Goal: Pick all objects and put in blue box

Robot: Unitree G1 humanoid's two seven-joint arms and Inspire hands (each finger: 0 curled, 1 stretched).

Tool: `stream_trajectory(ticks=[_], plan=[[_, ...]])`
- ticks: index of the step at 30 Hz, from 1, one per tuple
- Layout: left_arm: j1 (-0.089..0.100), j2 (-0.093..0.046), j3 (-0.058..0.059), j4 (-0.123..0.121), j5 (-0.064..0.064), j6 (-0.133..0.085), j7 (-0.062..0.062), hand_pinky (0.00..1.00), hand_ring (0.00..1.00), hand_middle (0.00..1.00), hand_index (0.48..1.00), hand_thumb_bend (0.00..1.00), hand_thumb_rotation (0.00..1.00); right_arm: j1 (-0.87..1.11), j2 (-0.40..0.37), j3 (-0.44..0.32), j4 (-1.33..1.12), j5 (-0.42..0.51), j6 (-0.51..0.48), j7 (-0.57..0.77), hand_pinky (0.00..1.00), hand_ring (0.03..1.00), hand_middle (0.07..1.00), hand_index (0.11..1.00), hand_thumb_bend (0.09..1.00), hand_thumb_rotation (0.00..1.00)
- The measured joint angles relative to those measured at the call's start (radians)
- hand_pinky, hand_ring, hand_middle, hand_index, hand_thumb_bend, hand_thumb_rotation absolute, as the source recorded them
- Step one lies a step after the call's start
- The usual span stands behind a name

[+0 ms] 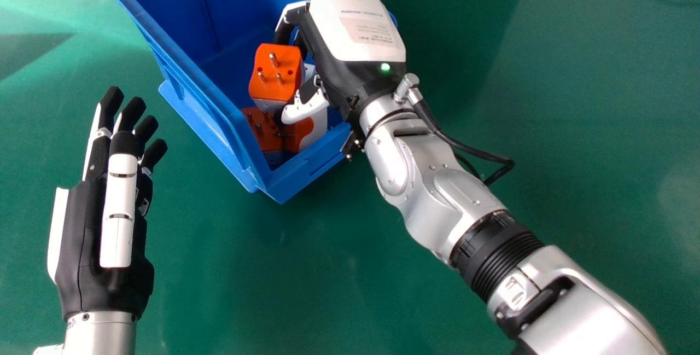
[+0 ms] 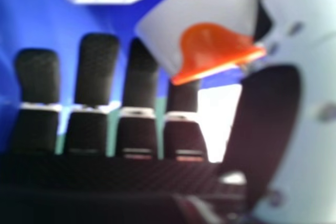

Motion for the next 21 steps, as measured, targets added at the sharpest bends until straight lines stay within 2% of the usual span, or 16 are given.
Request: stream_trajectory(ticks=[13, 21], plan=[[0.004, 0.000, 0.000, -0.007, 0.000, 0.002, 0.005, 0.94, 0.96, 0.97, 0.986, 0.47, 0.83, -0.002, -0.007, 0.026, 0.029, 0.006, 0.002, -0.004, 0.29, 0.390, 0.518, 0.527, 0.506, 0.00], [0.011, -0.002, 0.001, -0.014, 0.000, 0.005, 0.023, 0.95, 0.96, 0.97, 0.982, 0.45, 0.83, -0.002, -0.016, 0.045, 0.040, 0.006, 0.003, 0.003, 0.30, 0.391, 0.521, 0.522, 0.507, 0.00]])
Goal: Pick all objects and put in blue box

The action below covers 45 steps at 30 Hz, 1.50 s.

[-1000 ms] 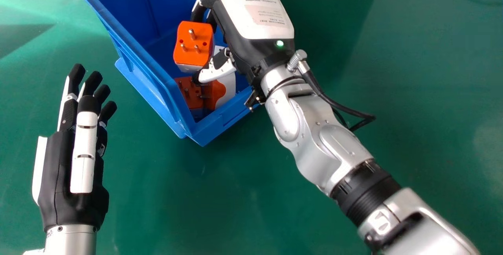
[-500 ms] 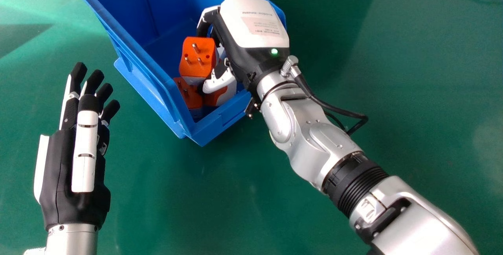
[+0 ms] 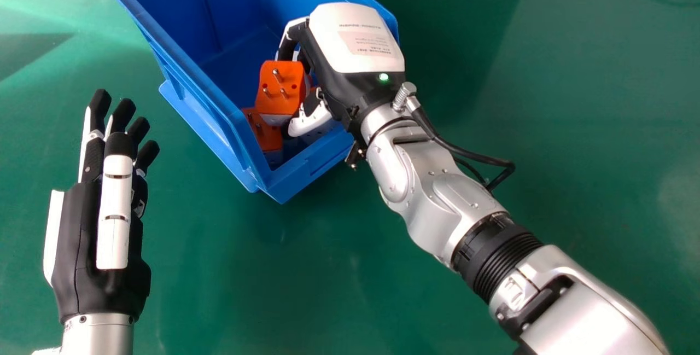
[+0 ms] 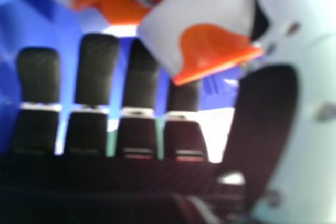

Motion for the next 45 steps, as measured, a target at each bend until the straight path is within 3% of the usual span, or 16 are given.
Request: stream_trajectory(ticks=[12, 14, 15, 19, 20, 22, 24, 31, 40, 45], plan=[[0.003, -0.001, 0.000, -0.009, 0.000, 0.006, 0.010, 0.95, 0.96, 0.97, 0.979, 0.42, 0.84, -0.010, -0.011, 0.058, 0.004, -0.042, 0.023, -0.012, 0.30, 0.380, 0.487, 0.533, 0.508, 0.00], [0.003, -0.001, -0.001, -0.009, 0.000, 0.006, 0.009, 0.95, 0.96, 0.97, 0.983, 0.42, 0.84, -0.019, -0.012, 0.068, 0.009, -0.048, 0.025, -0.012, 0.31, 0.398, 0.510, 0.604, 0.600, 0.14], [0.003, 0.000, 0.000, -0.009, 0.000, 0.006, 0.008, 0.95, 0.96, 0.97, 0.983, 0.42, 0.84, -0.019, -0.012, 0.068, 0.010, -0.047, 0.026, -0.011, 0.31, 0.398, 0.510, 0.604, 0.600, 0.14], [0.001, 0.000, 0.000, -0.008, 0.000, 0.006, 0.009, 0.95, 0.96, 0.97, 0.984, 0.42, 0.84, -0.020, -0.010, 0.071, -0.005, -0.048, 0.055, 0.017, 0.39, 0.511, 0.617, 0.696, 0.684, 0.24], [0.001, -0.001, 0.000, -0.008, 0.000, 0.006, 0.010, 0.95, 0.96, 0.97, 0.983, 0.43, 0.84, -0.020, -0.011, 0.074, -0.008, -0.048, 0.063, 0.023, 0.45, 0.589, 0.687, 0.747, 0.722, 0.29], [0.000, -0.001, 0.000, -0.008, -0.001, 0.006, 0.010, 0.95, 0.96, 0.97, 0.983, 0.43, 0.84, -0.020, -0.018, 0.081, -0.019, -0.050, 0.068, 0.031, 0.45, 0.589, 0.687, 0.747, 0.722, 0.29], [-0.001, -0.001, 0.000, -0.007, 0.000, 0.006, 0.010, 0.94, 0.96, 0.97, 0.980, 0.43, 0.83, -0.019, -0.024, 0.090, -0.037, -0.050, 0.075, 0.035, 0.59, 0.731, 0.800, 0.837, 0.786, 0.37], [-0.009, -0.002, 0.000, -0.002, 0.000, 0.005, 0.012, 0.94, 0.95, 0.97, 0.976, 0.43, 0.83, -0.019, -0.035, 0.108, -0.067, -0.050, 0.087, 0.043, 0.77, 0.890, 0.918, 0.934, 0.869, 0.47], [-0.021, -0.004, 0.000, -0.001, -0.003, 0.010, 0.021, 0.93, 0.94, 0.96, 0.969, 0.42, 0.82, -0.006, -0.060, 0.108, -0.155, -0.050, 0.084, 0.047, 0.86, 0.964, 0.974, 0.979, 0.891, 0.51], [-0.027, -0.005, -0.001, 0.002, 0.005, 0.010, 0.031, 0.93, 0.94, 0.95, 0.963, 0.42, 0.81, 0.054, -0.121, 0.110, -0.319, -0.061, 0.071, 0.070, 0.88, 0.980, 0.990, 0.981, 0.812, 0.39]])
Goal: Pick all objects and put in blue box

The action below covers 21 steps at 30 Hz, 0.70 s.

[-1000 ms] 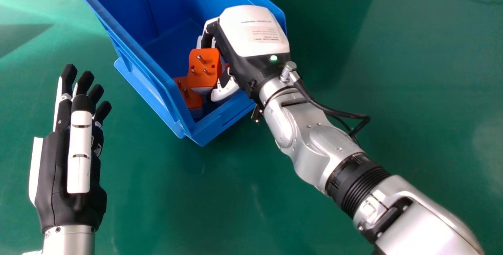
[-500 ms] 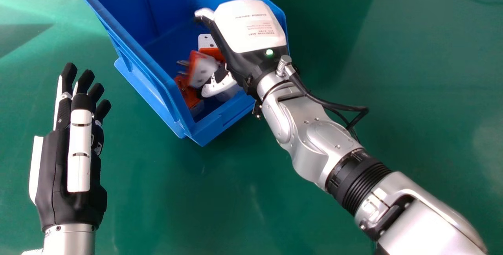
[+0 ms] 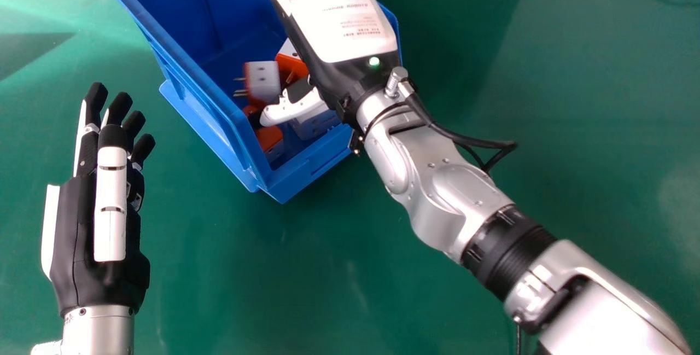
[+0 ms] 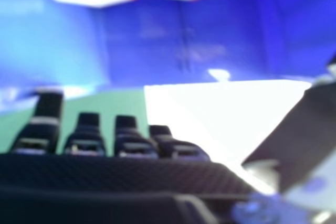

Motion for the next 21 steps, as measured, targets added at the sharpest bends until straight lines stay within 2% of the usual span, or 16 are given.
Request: stream_trajectory(ticks=[2, 3, 5, 6, 8, 12, 13, 14, 19, 20, 21], plan=[[-0.002, 0.000, 0.000, 0.001, 0.000, 0.000, 0.003, 0.92, 0.94, 0.95, 0.960, 0.43, 0.80, 0.043, -0.029, 0.002, -0.086, -0.026, 0.001, 0.014, 0.88, 0.979, 0.993, 0.976, 0.760, 0.30], [-0.003, 0.000, 0.000, 0.002, 0.001, -0.001, 0.003, 0.92, 0.94, 0.95, 0.960, 0.43, 0.80, 0.062, -0.041, 0.004, -0.126, -0.032, 0.002, 0.021, 0.88, 0.979, 0.993, 0.976, 0.760, 0.30], [-0.006, 0.000, 0.000, 0.005, 0.001, -0.001, 0.003, 0.92, 0.94, 0.95, 0.959, 0.44, 0.79, 0.108, -0.067, 0.005, -0.215, -0.044, 0.004, 0.039, 0.86, 0.968, 0.988, 0.962, 0.706, 0.21], [-0.007, 0.000, 0.000, 0.007, 0.001, -0.001, 0.003, 0.92, 0.94, 0.95, 0.959, 0.44, 0.79, 0.132, -0.081, 0.004, -0.261, -0.055, 0.004, 0.048, 0.86, 0.968, 0.988, 0.962, 0.706, 0.21], [-0.009, 0.001, 0.001, 0.009, 0.000, -0.001, 0.002, 0.92, 0.94, 0.95, 0.958, 0.45, 0.79, 0.184, -0.108, -0.001, -0.358, -0.063, -0.001, 0.067, 0.84, 0.957, 0.980, 0.946, 0.647, 0.13], [-0.013, 0.001, 0.002, 0.019, -0.005, -0.005, -0.001, 0.92, 0.94, 0.95, 0.958, 0.46, 0.78, 0.282, -0.157, -0.024, -0.523, -0.067, -0.023, 0.091, 0.82, 0.945, 0.968, 0.927, 0.582, 0.08], [-0.014, 0.001, 0.002, 0.020, -0.006, -0.005, -0.001, 0.92, 0.94, 0.95, 0.958, 0.46, 0.78, 0.301, -0.167, -0.029, -0.555, -0.067, -0.029, 0.097, 0.81, 0.938, 0.961, 0.918, 0.548, 0.07], [-0.016, 0.001, 0.002, 0.021, -0.006, -0.005, -0.001, 0.92, 0.94, 0.95, 0.956, 0.46, 0.77, 0.326, -0.178, -0.040, -0.594, -0.066, -0.033, 0.106, 0.80, 0.926, 0.949, 0.902, 0.472, 0.04], [-0.026, 0.002, 0.005, 0.025, -0.005, -0.004, 0.001, 0.92, 0.94, 0.95, 0.953, 0.46, 0.76, 0.476, -0.223, -0.104, -0.780, -0.041, -0.077, 0.135, 0.78, 0.903, 0.923, 0.872, 0.357, 0.01], [-0.028, 0.002, 0.007, 0.026, -0.005, -0.003, 0.002, 0.93, 0.94, 0.95, 0.955, 0.46, 0.76, 0.506, -0.232, -0.114, -0.810, -0.031, -0.086, 0.139, 0.78, 0.897, 0.917, 0.864, 0.309, 0.01], [-0.030, 0.003, 0.008, 0.026, -0.006, -0.002, 0.002, 0.93, 0.94, 0.95, 0.955, 0.46, 0.76, 0.537, -0.238, -0.127, -0.837, -0.024, -0.094, 0.142, 0.78, 0.897, 0.917, 0.864, 0.309, 0.01]])
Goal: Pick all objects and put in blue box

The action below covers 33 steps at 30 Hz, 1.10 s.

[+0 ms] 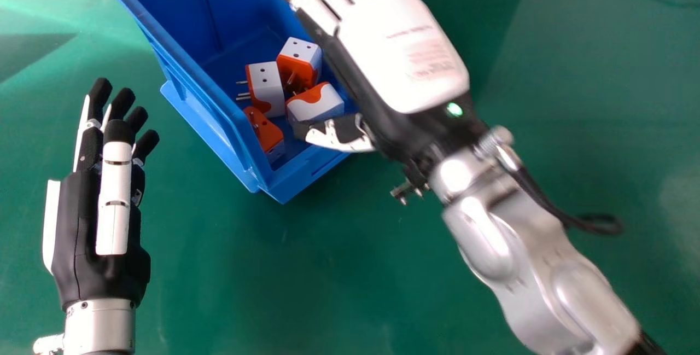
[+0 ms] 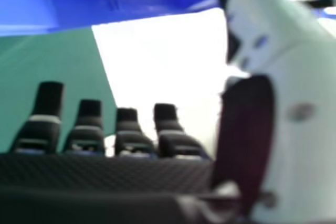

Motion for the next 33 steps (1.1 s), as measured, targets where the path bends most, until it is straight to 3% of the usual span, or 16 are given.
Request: stream_trajectory(ticks=[5, 12, 17, 22, 24, 25, 26, 27, 29, 30, 32, 33], plan=[[-0.007, 0.002, 0.006, 0.000, 0.000, 0.006, 0.000, 0.93, 0.94, 0.95, 0.963, 0.45, 0.77, 0.147, -0.016, -0.072, -0.111, 0.060, -0.058, 0.002, 0.76, 0.883, 0.902, 0.851, 0.236, 0.00], [-0.003, 0.003, 0.012, -0.002, 0.005, 0.007, 0.004, 0.94, 0.95, 0.96, 0.979, 0.41, 0.81, 0.339, -0.005, -0.194, -0.167, 0.206, -0.194, -0.053, 0.69, 0.830, 0.857, 0.810, 0.234, 0.00], [0.002, -0.002, 0.010, -0.005, 0.000, 0.007, 0.004, 0.95, 0.95, 0.96, 0.980, 0.42, 0.80, 0.438, 0.038, -0.265, -0.144, 0.356, -0.282, -0.084, 0.67, 0.826, 0.852, 0.812, 0.226, 0.00], [0.006, -0.011, 0.007, -0.007, 0.003, 0.006, 0.007, 0.95, 0.95, 0.96, 0.976, 0.43, 0.79, 0.477, 0.103, -0.307, -0.095, 0.445, -0.308, -0.088, 0.68, 0.832, 0.857, 0.823, 0.219, 0.02], [0.006, -0.013, 0.005, -0.007, 0.006, 0.006, 0.007, 0.95, 0.95, 0.96, 0.979, 0.43, 0.79, 0.489, 0.137, -0.320, -0.075, 0.482, -0.312, -0.098, 0.69, 0.835, 0.858, 0.827, 0.217, 0.07], [0.006, -0.013, 0.003, -0.007, 0.006, 0.006, 0.006, 0.95, 0.95, 0.96, 0.983, 0.43, 0.79, 0.495, 0.154, -0.325, -0.065, 0.508, -0.312, -0.099, 0.70, 0.839, 0.860, 0.832, 0.219, 0.17], [0.006, -0.013, 0.002, -0.007, 0.006, 0.006, 0.005, 0.95, 0.95, 0.96, 0.983, 0.43, 0.79, 0.501, 0.168, -0.330, -0.059, 0.531, -0.312, -0.098, 0.70, 0.839, 0.860, 0.832, 0.219, 0.17], [0.006, -0.013, 0.000, -0.007, 0.006, 0.006, 0.004, 0.95, 0.95, 0.96, 0.986, 0.44, 0.79, 0.504, 0.186, -0.334, -0.053, 0.564, -0.312, -0.096, 0.72, 0.846, 0.864, 0.838, 0.227, 0.28], [0.006, -0.012, -0.003, -0.006, 0.007, 0.004, -0.002, 0.95, 0.95, 0.96, 0.986, 0.44, 0.79, 0.505, 0.214, -0.345, -0.040, 0.640, -0.313, -0.077, 0.72, 0.846, 0.864, 0.838, 0.227, 0.28], [0.005, -0.012, -0.004, -0.005, 0.006, 0.003, -0.005, 0.96, 0.96, 0.97, 0.989, 0.44, 0.79, 0.507, 0.227, -0.350, -0.031, 0.692, -0.313, -0.059, 0.73, 0.855, 0.872, 0.846, 0.232, 0.39], [0.005, -0.011, -0.005, 0.000, 0.006, -0.002, -0.011, 0.96, 0.96, 0.97, 0.989, 0.44, 0.79, 0.516, 0.237, -0.359, -0.020, 0.765, -0.313, -0.021, 0.73, 0.855, 0.872, 0.846, 0.232, 0.39], [0.005, -0.011, -0.006, 0.002, 0.005, -0.003, -0.016, 0.96, 0.96, 0.97, 0.989, 0.44, 0.79, 0.519, 0.238, -0.364, -0.014, 0.792, -0.312, 0.000, 0.77, 0.881, 0.895, 0.868, 0.232, 0.51]])
